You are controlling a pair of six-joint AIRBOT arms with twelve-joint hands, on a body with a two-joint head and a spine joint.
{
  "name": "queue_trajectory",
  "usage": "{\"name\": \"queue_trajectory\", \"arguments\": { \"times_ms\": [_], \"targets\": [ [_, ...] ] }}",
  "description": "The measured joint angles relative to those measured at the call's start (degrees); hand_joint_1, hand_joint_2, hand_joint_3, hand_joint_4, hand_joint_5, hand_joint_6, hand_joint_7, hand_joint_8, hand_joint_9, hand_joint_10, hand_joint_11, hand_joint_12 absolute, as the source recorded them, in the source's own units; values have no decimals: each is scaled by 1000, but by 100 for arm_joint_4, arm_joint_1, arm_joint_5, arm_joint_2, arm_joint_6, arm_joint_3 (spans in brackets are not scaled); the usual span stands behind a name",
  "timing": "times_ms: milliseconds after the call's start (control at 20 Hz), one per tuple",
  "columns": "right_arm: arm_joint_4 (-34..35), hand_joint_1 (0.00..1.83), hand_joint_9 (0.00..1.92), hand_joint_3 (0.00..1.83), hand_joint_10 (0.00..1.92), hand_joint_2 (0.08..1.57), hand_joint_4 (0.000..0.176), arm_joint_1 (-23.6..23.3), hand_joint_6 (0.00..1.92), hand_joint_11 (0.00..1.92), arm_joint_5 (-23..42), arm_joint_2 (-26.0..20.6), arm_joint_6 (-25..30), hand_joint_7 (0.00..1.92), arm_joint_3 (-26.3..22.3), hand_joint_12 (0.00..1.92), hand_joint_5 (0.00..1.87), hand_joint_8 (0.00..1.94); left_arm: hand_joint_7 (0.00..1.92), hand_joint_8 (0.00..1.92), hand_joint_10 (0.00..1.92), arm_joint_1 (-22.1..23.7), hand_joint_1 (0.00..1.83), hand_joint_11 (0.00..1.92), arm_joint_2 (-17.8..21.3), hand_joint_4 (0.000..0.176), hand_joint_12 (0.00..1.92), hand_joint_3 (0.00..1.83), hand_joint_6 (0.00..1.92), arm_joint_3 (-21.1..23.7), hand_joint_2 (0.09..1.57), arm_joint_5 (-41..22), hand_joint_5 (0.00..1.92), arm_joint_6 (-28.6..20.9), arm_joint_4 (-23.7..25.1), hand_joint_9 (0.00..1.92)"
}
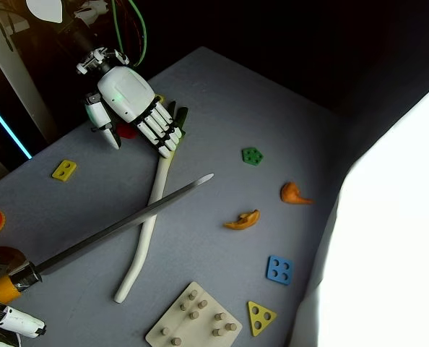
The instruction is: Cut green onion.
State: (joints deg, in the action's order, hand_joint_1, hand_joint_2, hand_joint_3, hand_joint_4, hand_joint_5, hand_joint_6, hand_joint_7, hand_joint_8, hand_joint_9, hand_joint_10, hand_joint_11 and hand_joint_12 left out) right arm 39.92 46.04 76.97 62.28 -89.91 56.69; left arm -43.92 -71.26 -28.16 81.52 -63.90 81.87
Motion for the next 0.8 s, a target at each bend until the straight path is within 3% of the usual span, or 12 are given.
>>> {"name": "queue_trajectory", "arguments": {
  "times_ms": [100, 250, 500, 800],
  "targets": [
    [-26, 1564, 1633, 858, 1921, 744, 176, 0, 1921, 1684, -13, 0, 9, 1564, 0, 1921, 1346, 1941, 36, 6, 6, 0, 191, 0, 0, 0, 150, 0, 6, 0, 1390, 0, 31, 0, 0, 19],
    [-81, 1574, 1625, 855, 1921, 752, 176, -101, 1921, 1677, -13, 2, 66, 1564, 0, 1921, 1342, 1941, 25, 0, 0, 0, 157, 0, 0, 0, 31, 3, 2, 0, 1400, 0, 31, 0, 2, 0],
    [-382, 1566, 1634, 861, 1921, 749, 176, -398, 1921, 1686, 286, -28, 190, 1574, 17, 1921, 1369, 1941, 19, 0, 0, 0, 161, 0, 0, 0, 21, 3, 1, 0, 1403, -2, 31, -2, 4, 0],
    [-872, 1529, 1644, 841, 1921, 764, 176, -557, 1921, 1705, 365, -42, 525, 1577, 509, 1921, 1381, 1941, 0, 0, 0, 24, 30, 0, 0, 0, 0, 8, 0, 2, 1423, -2, 0, -2, -20, 0]
  ]
}}
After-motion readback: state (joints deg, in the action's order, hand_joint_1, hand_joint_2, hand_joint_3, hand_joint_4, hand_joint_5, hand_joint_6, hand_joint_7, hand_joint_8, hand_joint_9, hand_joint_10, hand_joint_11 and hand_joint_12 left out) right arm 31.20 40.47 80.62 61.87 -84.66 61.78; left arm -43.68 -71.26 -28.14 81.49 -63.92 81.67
